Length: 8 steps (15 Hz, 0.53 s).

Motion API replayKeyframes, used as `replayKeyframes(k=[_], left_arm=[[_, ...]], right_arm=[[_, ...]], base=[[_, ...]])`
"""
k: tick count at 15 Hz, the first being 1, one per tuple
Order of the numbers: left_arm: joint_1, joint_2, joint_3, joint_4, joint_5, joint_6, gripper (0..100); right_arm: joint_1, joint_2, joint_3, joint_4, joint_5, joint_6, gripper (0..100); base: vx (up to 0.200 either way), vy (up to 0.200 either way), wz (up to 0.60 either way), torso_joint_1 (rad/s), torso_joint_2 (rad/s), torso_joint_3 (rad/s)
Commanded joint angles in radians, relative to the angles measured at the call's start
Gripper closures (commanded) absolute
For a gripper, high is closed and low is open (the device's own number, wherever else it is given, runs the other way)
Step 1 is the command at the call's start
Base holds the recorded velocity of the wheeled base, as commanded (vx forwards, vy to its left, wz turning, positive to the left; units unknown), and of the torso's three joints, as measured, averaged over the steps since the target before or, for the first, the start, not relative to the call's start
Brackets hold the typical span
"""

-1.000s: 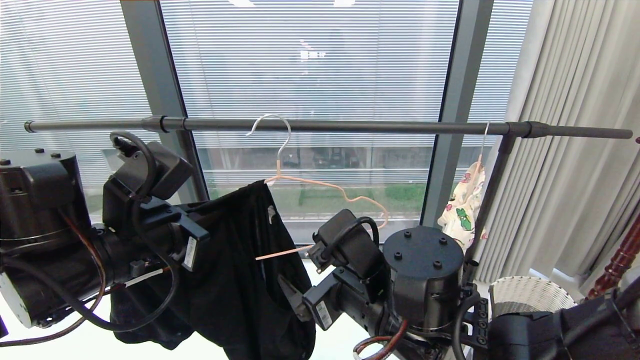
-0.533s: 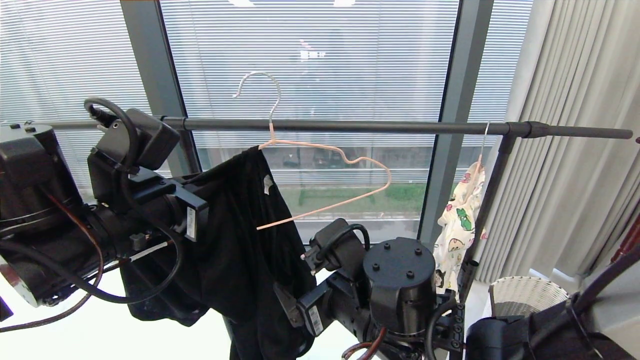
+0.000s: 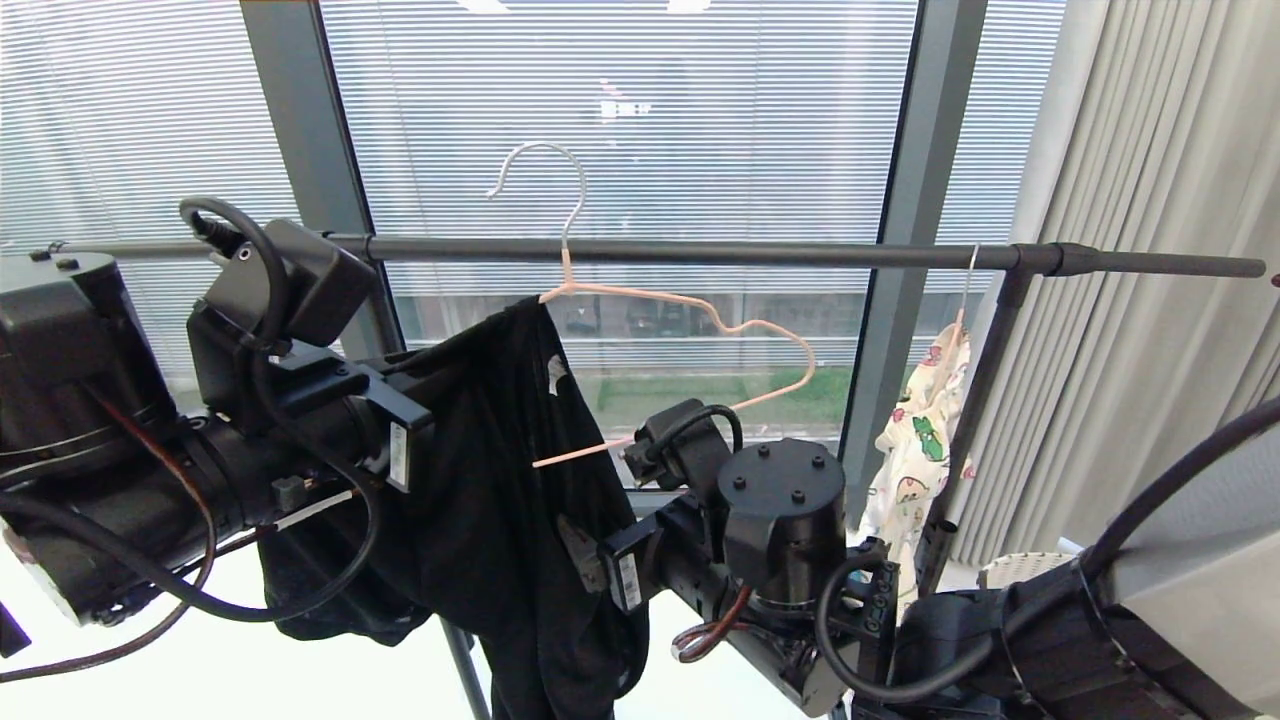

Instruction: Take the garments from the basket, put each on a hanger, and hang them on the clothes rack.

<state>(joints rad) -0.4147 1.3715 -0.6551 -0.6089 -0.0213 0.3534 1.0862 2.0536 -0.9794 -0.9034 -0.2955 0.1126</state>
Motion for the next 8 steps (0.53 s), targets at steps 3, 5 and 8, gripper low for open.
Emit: replayKeyframes(k=[3,5,8], left_arm=[[-0.046,-0.002,-0.005,-0.002,0.003,-0.022,100],[-0.038,-0.006,-0.005,-0.002,0.007,-0.022,100],[-0.001,-0.005,0.0,-0.002,0.007,-0.019,100]], right_arm=[[0.015,0.059,-0.001,0.0,-0.066,0.001,0],[-0.003,0.065,0.022,-0.002,-0.151,0.006,0],[-0.042,0.046,0.042,-0.002,-0.229,-0.01,0]], base=[[0.0,0.0,0.0,0.0,0.0,0.0],[0.0,0.0,0.0,0.0,0.0,0.0],[0.0,0.0,0.0,0.0,0.0,0.0]])
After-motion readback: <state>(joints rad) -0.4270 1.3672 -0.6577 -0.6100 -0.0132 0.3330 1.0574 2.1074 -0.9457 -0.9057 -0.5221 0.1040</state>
